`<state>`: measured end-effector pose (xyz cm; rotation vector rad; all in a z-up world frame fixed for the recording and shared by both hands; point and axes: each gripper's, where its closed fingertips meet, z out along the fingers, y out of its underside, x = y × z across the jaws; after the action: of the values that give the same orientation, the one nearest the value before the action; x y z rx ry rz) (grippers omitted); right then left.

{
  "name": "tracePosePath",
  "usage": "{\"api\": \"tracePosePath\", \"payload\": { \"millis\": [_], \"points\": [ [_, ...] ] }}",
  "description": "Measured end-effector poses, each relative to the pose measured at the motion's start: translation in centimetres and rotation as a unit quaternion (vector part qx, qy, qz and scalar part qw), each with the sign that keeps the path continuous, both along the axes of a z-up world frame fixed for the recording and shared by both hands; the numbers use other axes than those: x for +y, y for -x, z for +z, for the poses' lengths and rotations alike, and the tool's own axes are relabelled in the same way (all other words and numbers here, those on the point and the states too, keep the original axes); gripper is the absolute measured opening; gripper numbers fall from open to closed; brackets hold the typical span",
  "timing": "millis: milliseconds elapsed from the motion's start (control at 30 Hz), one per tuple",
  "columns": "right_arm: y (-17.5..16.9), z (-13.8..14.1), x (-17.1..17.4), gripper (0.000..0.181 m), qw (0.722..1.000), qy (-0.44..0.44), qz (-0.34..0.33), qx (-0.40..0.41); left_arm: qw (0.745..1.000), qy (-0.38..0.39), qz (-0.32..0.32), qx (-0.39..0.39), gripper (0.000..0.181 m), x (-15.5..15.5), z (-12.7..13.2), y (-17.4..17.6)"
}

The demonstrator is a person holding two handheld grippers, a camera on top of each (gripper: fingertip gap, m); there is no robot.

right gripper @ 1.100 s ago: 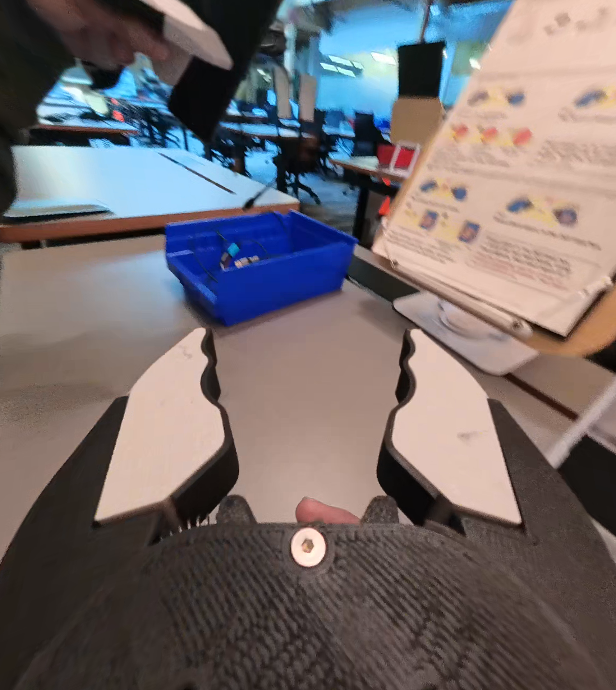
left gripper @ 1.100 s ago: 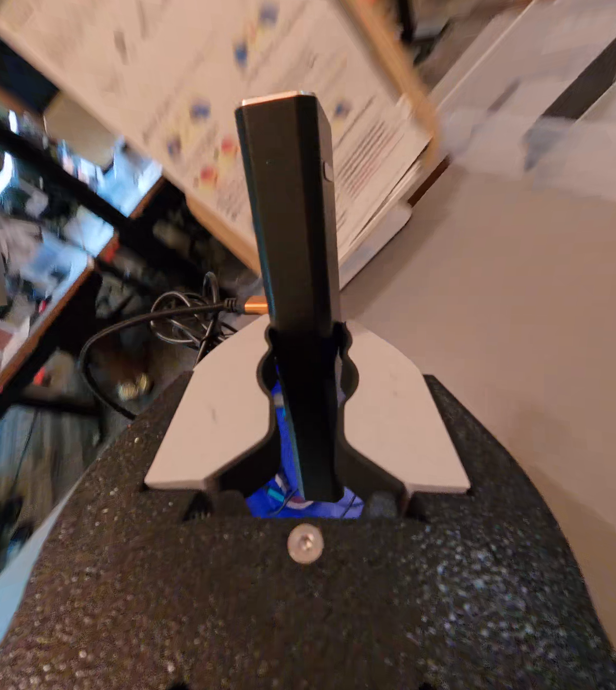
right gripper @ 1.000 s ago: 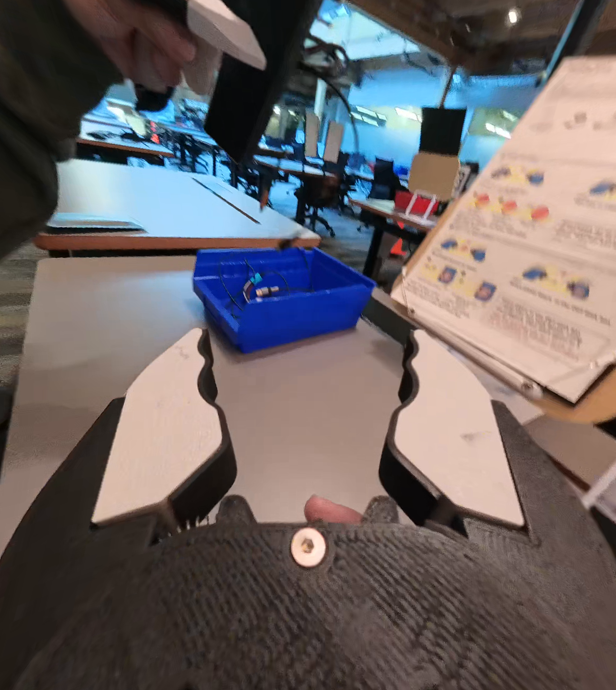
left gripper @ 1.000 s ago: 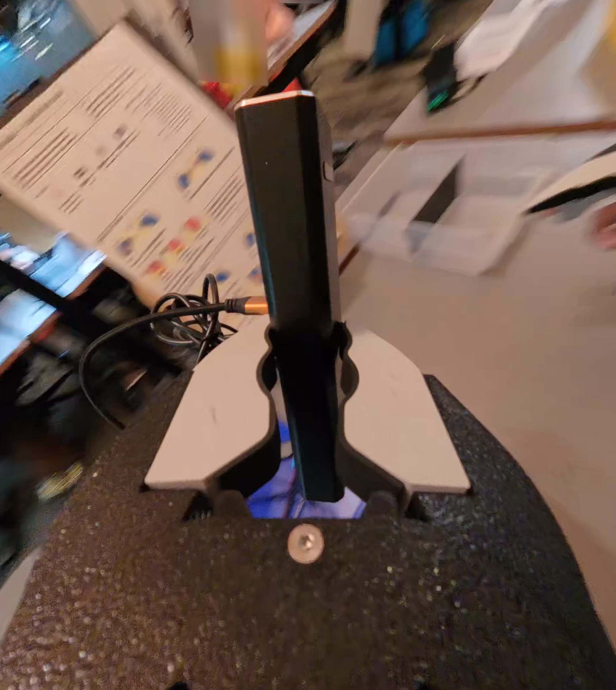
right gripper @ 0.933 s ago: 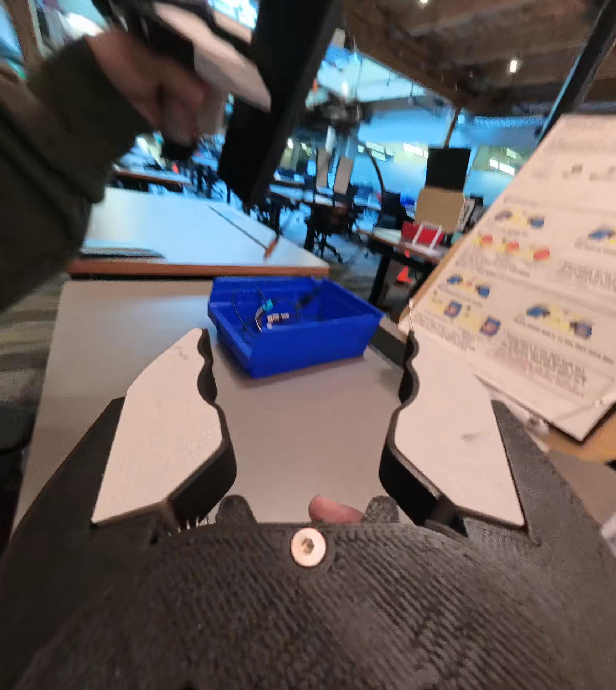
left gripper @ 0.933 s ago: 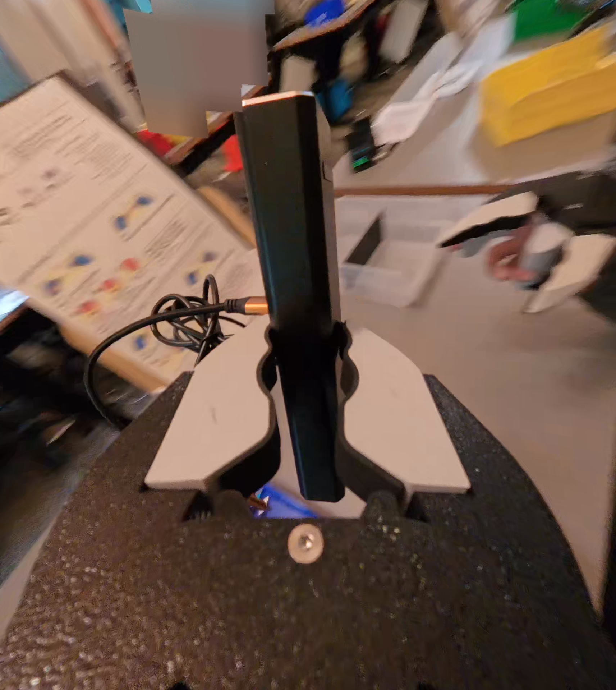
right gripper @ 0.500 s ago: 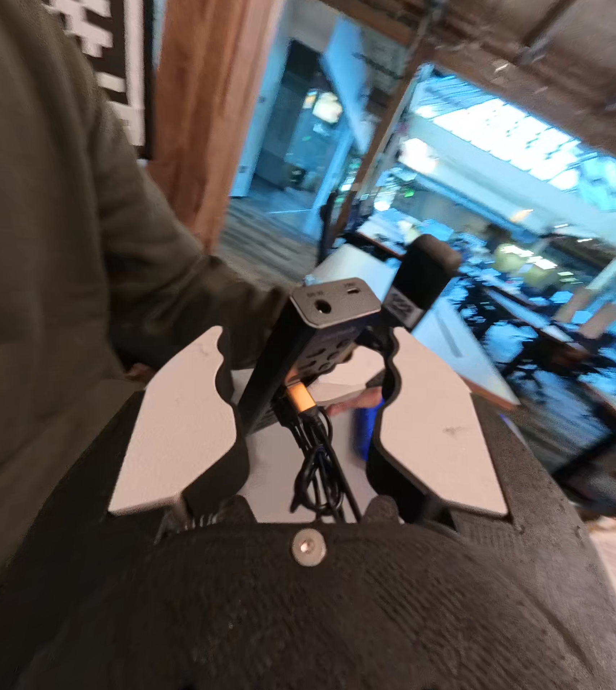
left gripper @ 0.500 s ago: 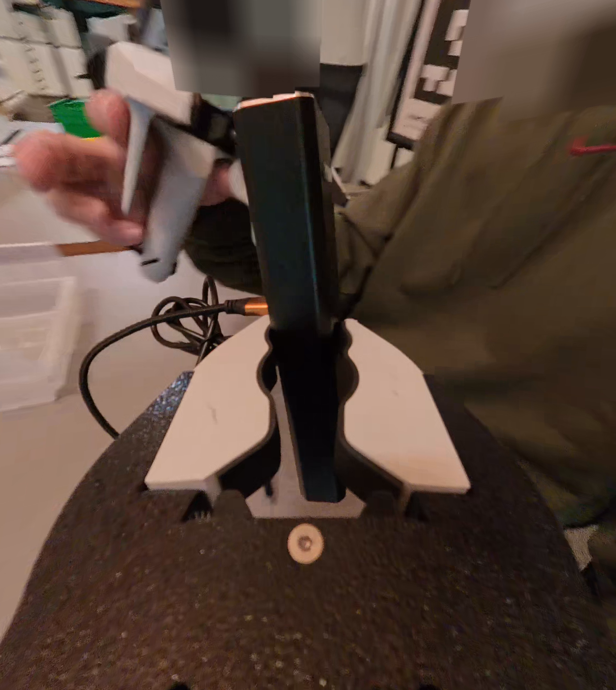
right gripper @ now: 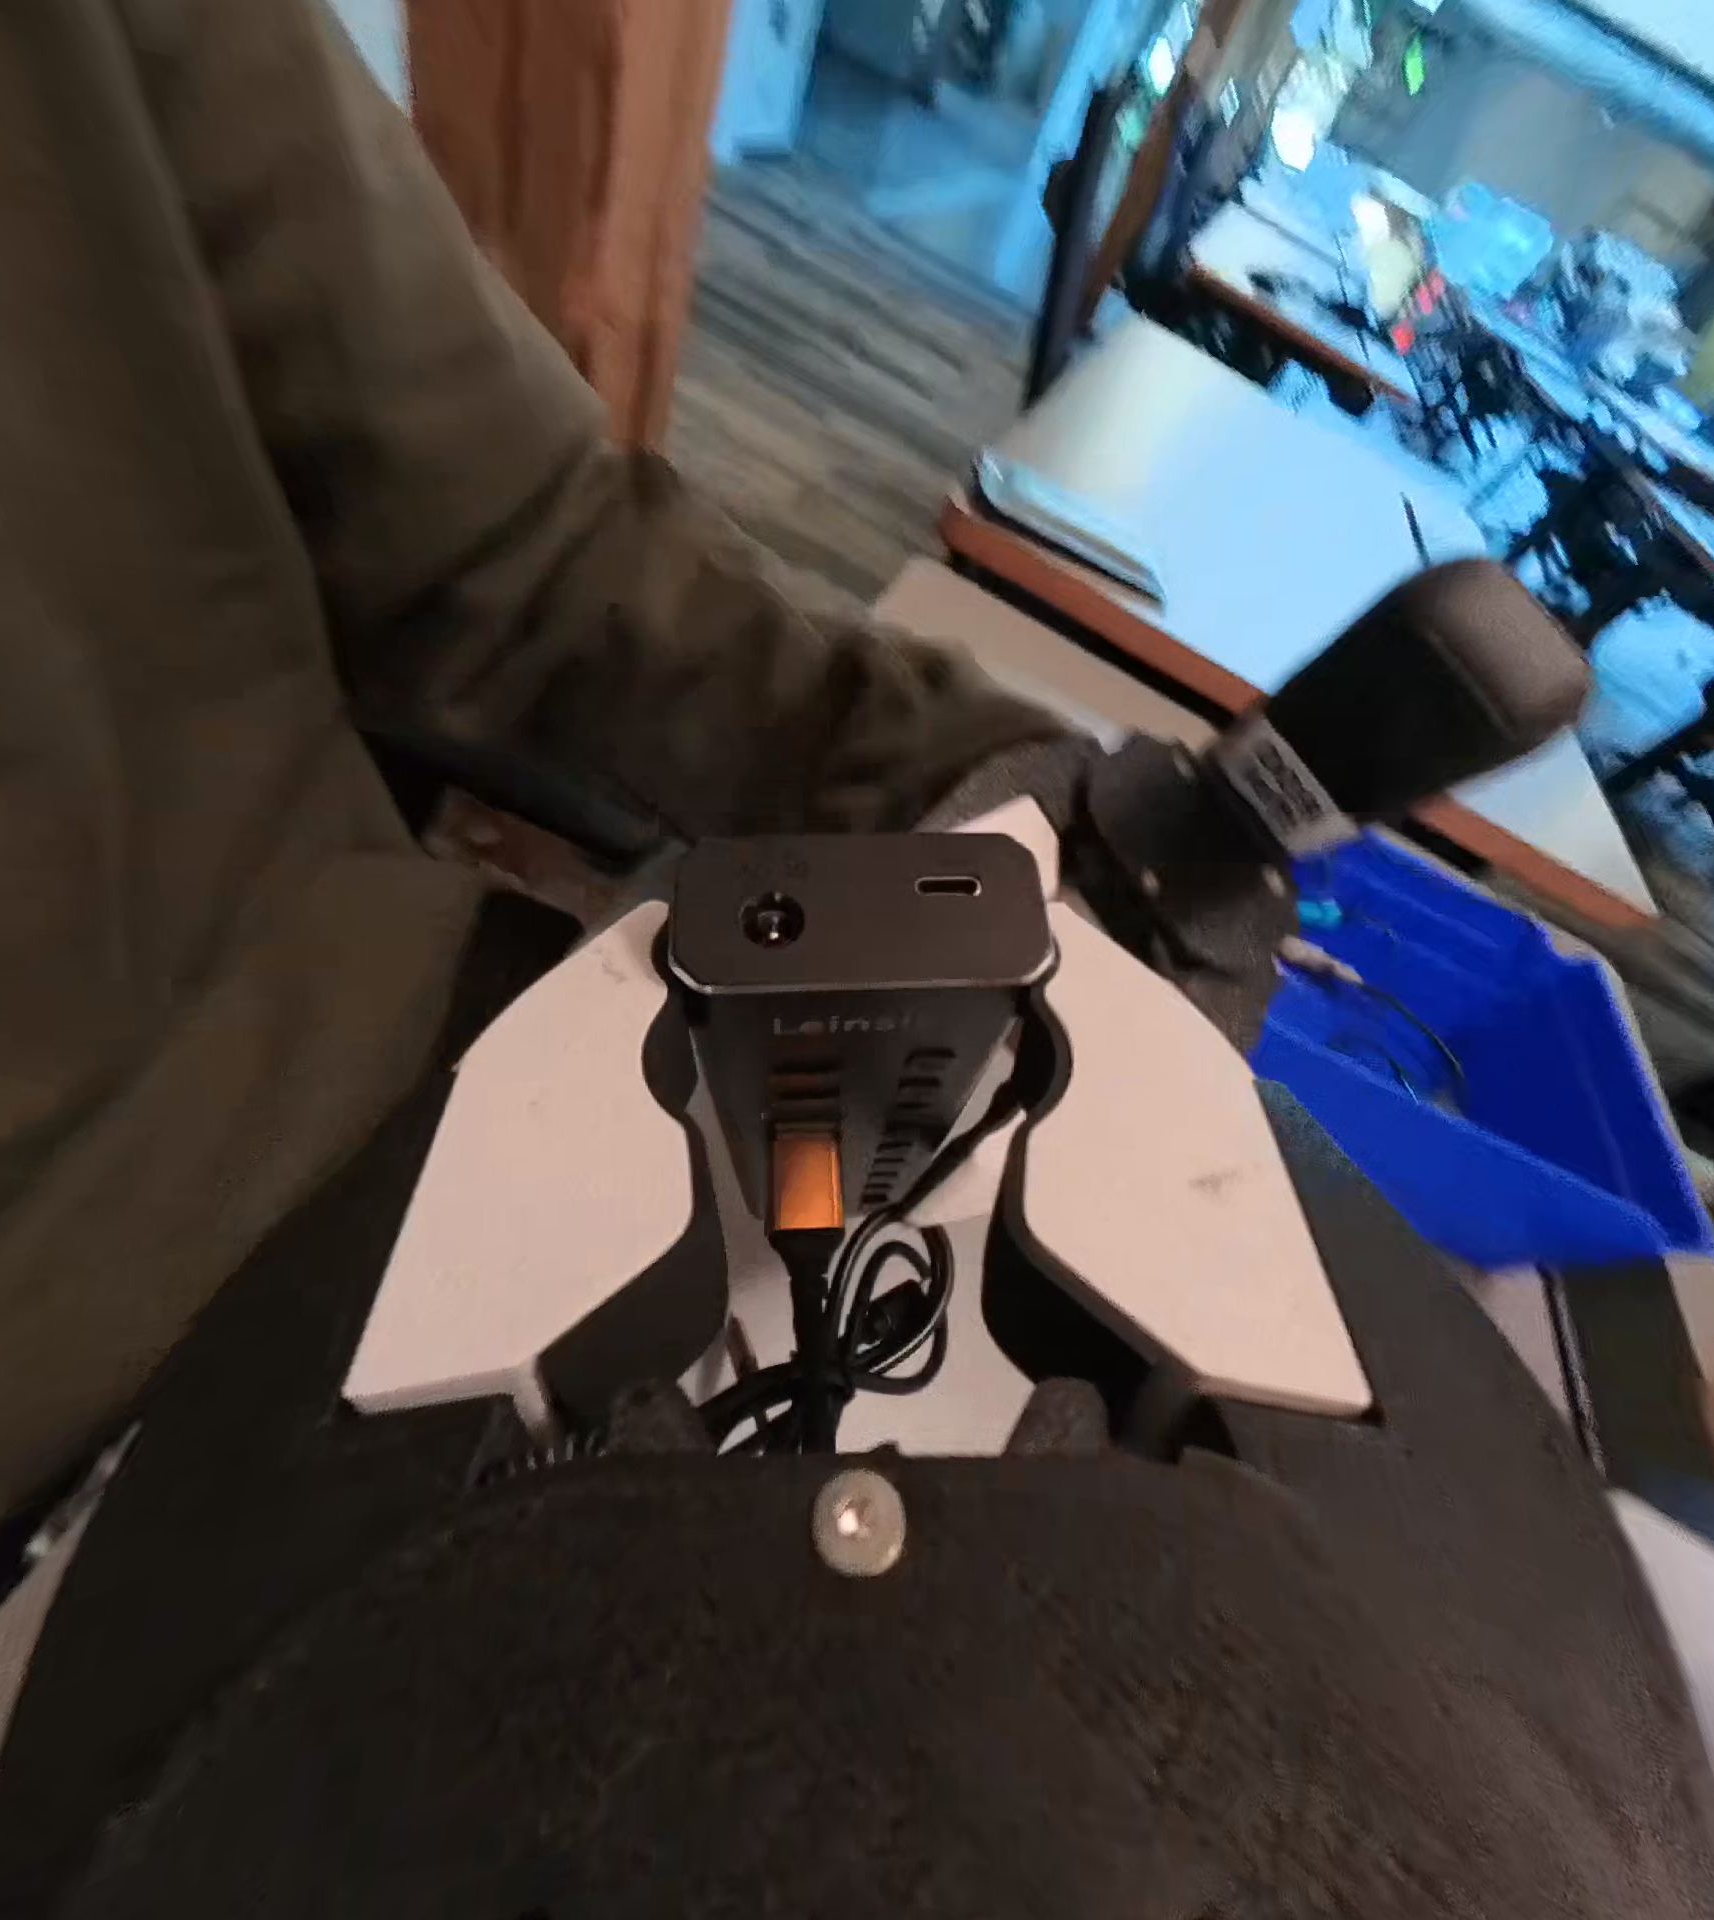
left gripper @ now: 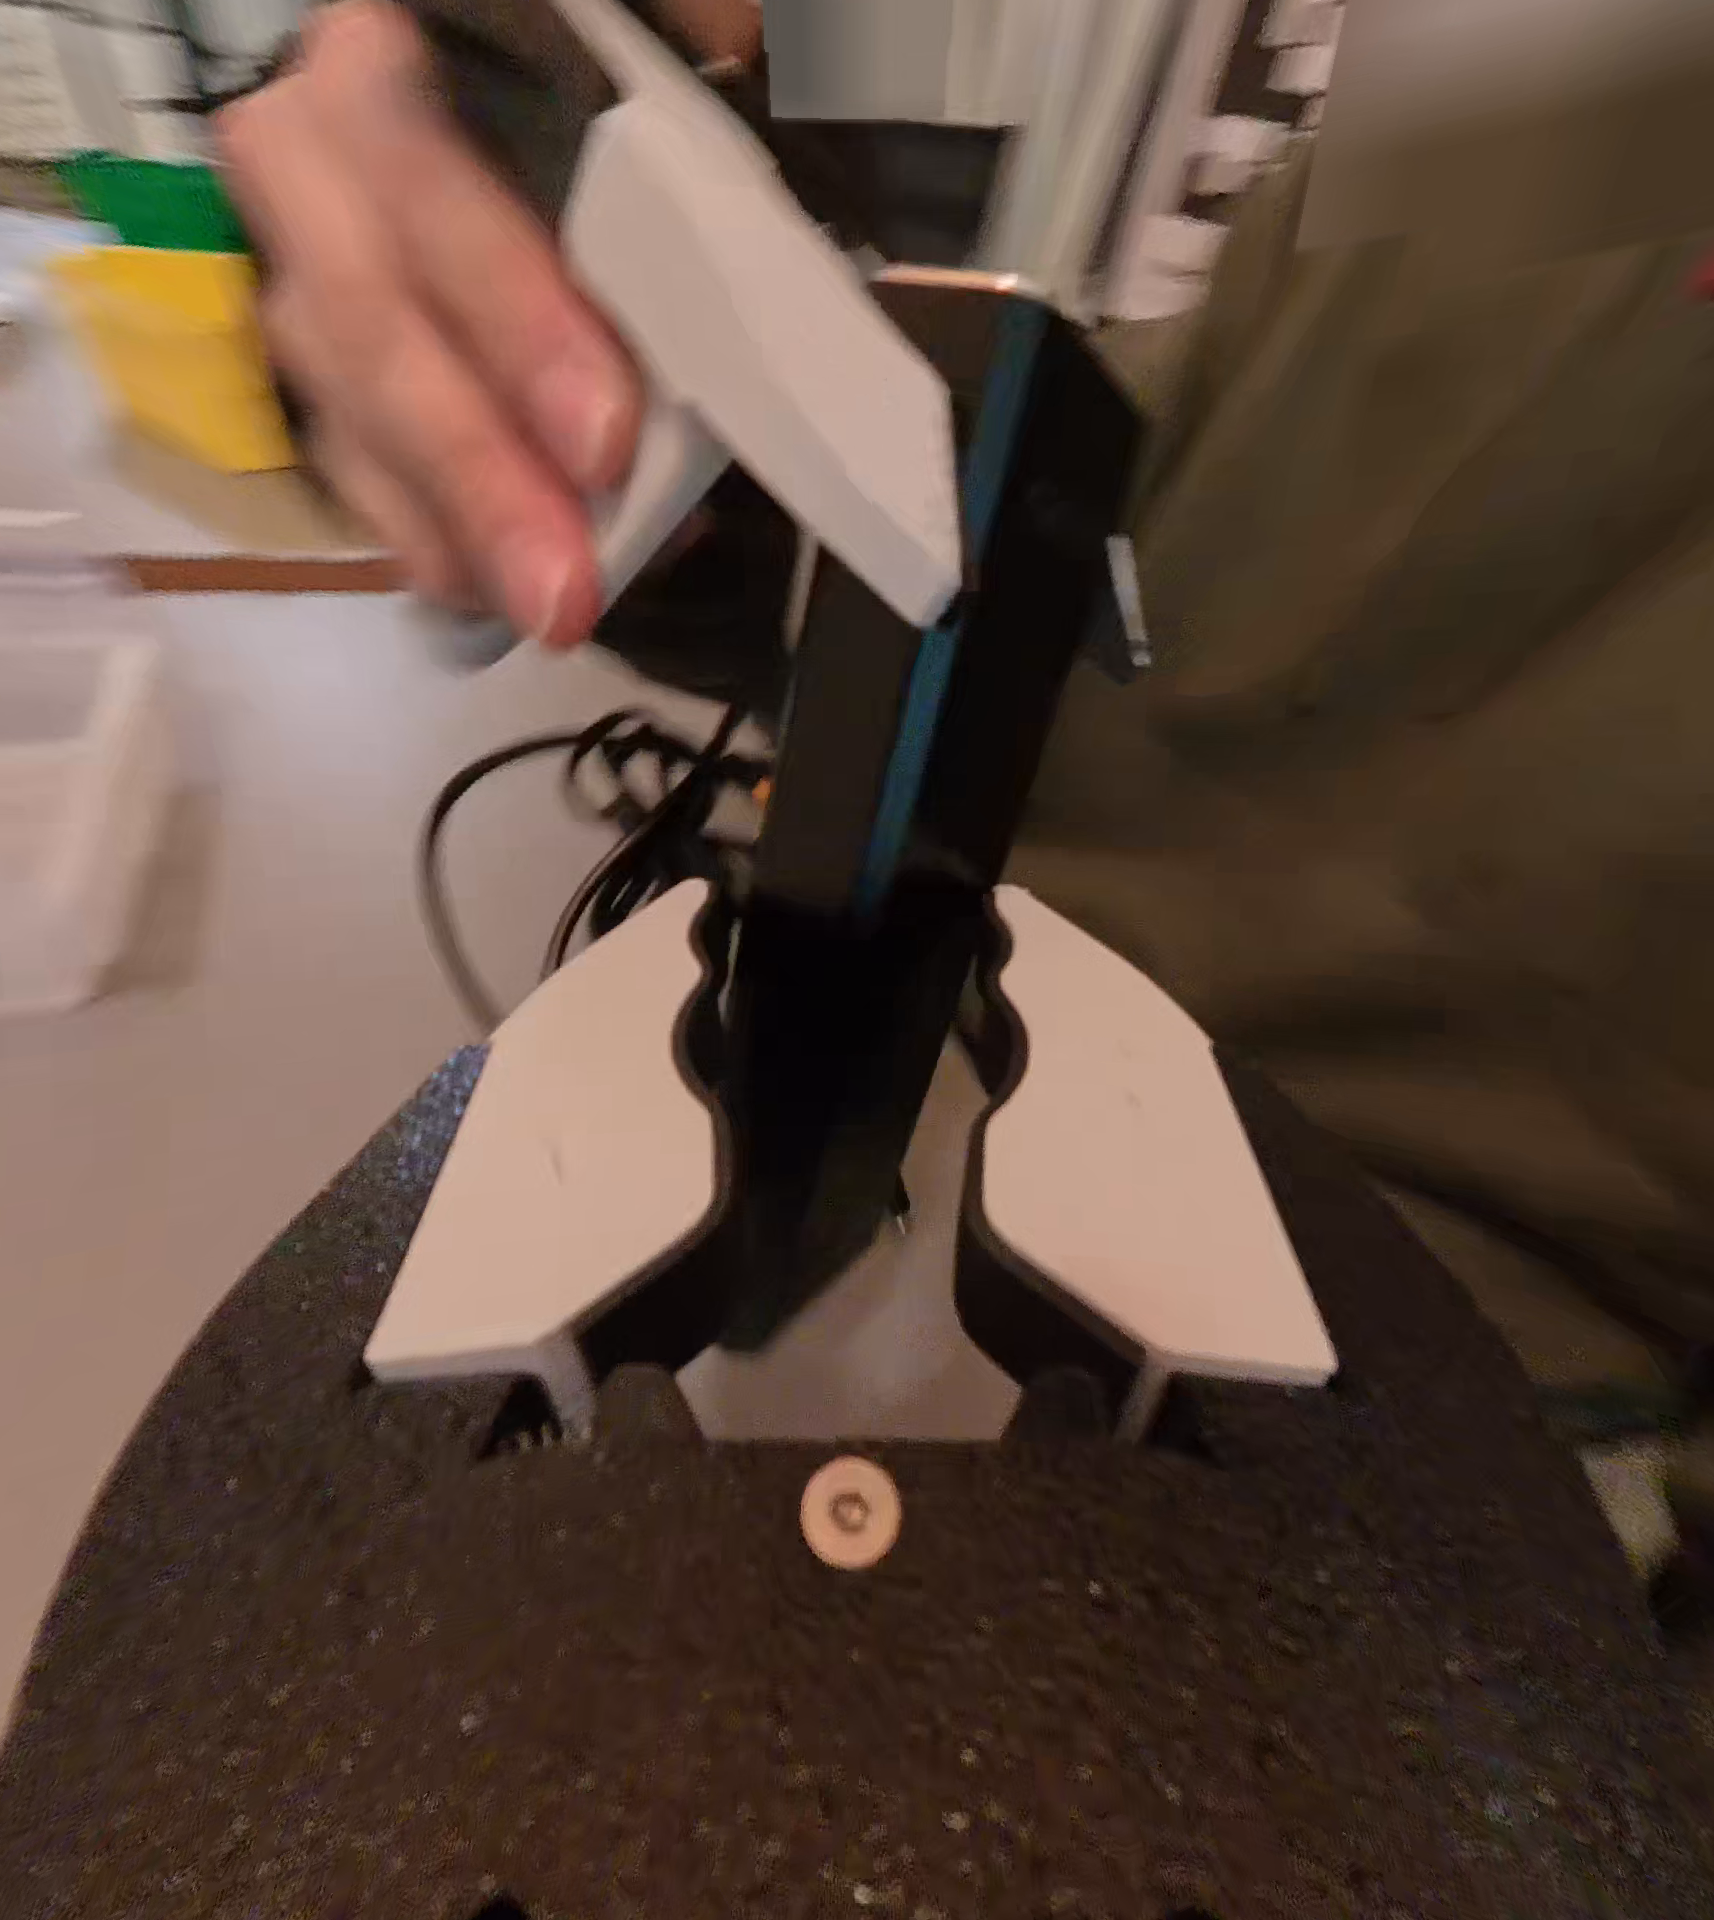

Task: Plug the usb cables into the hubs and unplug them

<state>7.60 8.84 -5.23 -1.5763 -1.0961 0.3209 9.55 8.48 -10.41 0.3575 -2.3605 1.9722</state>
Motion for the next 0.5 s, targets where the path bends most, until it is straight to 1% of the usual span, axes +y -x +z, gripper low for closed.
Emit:
{"api": "tracePosePath", "payload": {
  "millis": [67, 100, 133, 200, 267, 333, 400, 433, 467, 500],
  "points": [
    [-1.7, 0.4, 0.9, 0.060, 0.998, 0.013, -0.052, -0.011, 0.993, -0.020, 0.111, -0.024, 0.049, 1.6, 0.2, -2.1],
    [-2.4, 0.9, 1.5, 0.060, 0.997, 0.019, -0.078, -0.002, 0.987, -0.023, 0.151, -0.046, 0.061, 2.1, 0.6, -2.5],
    [-2.9, 1.3, 1.9, 0.060, 0.995, 0.027, -0.095, 0.004, 0.980, -0.032, 0.181, -0.075, 0.066, 2.4, 0.8, -2.7],
    [-3.5, 1.6, 2.8, 0.060, 0.992, 0.037, -0.118, 0.006, 0.964, -0.053, 0.233, -0.114, 0.069, 2.6, 0.6, -3.2],
    [-4.1, 1.6, 3.9, 0.060, 0.985, 0.065, -0.156, 0.019, 0.957, -0.057, 0.266, -0.106, 0.074, 2.5, -0.1, -3.8],
    [-4.4, 1.3, 5.0, 0.060, 0.975, 0.103, -0.190, 0.047, 0.951, -0.048, 0.289, -0.098, 0.073, 2.5, -0.5, -4.4],
    [-3.4, 0.3, 5.2, 0.060, 0.976, 0.127, -0.171, 0.049, 0.945, -0.030, 0.309, -0.101, 0.071, 2.5, -0.4, -5.1],
    [-3.1, 0.0, 5.3, 0.060, 0.974, 0.135, -0.174, 0.056, 0.951, -0.025, 0.291, -0.097, 0.068, 2.0, -0.5, -4.7],
    [-3.2, -0.2, 5.6, 0.060, 0.970, 0.142, -0.187, 0.066, 0.952, -0.028, 0.288, -0.097, 0.060, 1.8, -0.7, -4.6],
    [-3.3, -0.5, 5.6, 0.060, 0.968, 0.148, -0.192, 0.065, 0.950, -0.031, 0.298, -0.088, 0.060, 1.8, -0.9, -4.7]
  ]
}}
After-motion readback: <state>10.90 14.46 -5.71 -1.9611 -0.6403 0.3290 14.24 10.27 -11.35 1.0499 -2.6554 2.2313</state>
